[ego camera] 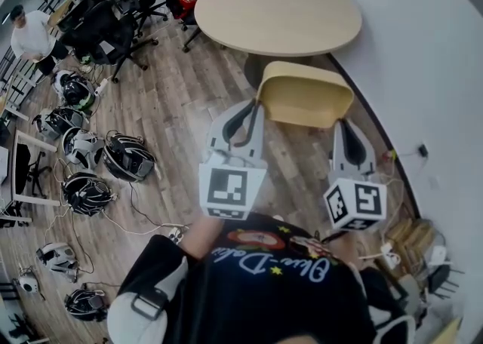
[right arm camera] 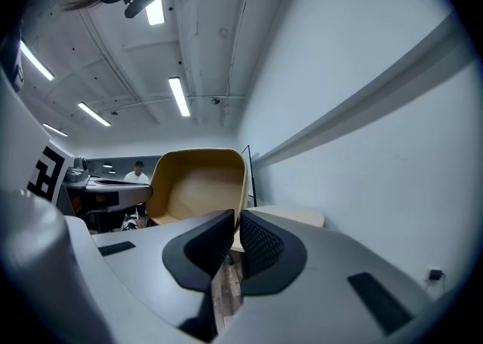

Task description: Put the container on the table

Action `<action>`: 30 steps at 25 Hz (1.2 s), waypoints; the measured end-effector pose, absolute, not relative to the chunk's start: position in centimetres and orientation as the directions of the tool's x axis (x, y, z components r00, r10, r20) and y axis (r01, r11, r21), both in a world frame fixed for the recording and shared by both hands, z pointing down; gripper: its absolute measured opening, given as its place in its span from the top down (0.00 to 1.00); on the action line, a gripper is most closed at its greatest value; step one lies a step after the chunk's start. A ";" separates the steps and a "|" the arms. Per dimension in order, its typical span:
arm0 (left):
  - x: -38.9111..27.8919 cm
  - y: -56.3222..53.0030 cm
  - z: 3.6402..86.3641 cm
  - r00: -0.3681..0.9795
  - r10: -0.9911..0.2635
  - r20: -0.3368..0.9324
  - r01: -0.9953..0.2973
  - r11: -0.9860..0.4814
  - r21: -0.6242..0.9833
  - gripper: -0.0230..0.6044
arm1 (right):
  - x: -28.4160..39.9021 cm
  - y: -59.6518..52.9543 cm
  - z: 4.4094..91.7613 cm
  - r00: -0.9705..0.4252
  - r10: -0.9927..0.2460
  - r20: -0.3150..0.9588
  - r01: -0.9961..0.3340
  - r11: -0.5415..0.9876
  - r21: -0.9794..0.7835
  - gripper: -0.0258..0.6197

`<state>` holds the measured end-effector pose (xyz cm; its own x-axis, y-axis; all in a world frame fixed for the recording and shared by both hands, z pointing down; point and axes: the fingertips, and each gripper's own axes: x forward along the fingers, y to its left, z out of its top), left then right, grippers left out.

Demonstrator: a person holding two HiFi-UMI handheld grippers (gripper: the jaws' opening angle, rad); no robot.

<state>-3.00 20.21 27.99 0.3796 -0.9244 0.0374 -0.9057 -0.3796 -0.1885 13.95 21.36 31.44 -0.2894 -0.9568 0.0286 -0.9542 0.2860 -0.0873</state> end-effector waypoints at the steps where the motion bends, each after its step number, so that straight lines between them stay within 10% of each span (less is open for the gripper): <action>1: -2.7 20.3 28.0 0.384 -0.922 0.038 -0.904 -0.384 -0.187 0.94 | 14.3 21.4 31.5 -0.285 -0.958 0.032 -0.955 0.281 -0.091 0.92; 30: -1.8 4.3 30.4 0.490 -0.869 0.066 -0.858 -0.494 -0.143 0.94 | 15.1 7.0 32.0 -0.182 -0.981 0.062 -0.983 0.181 -0.019 0.92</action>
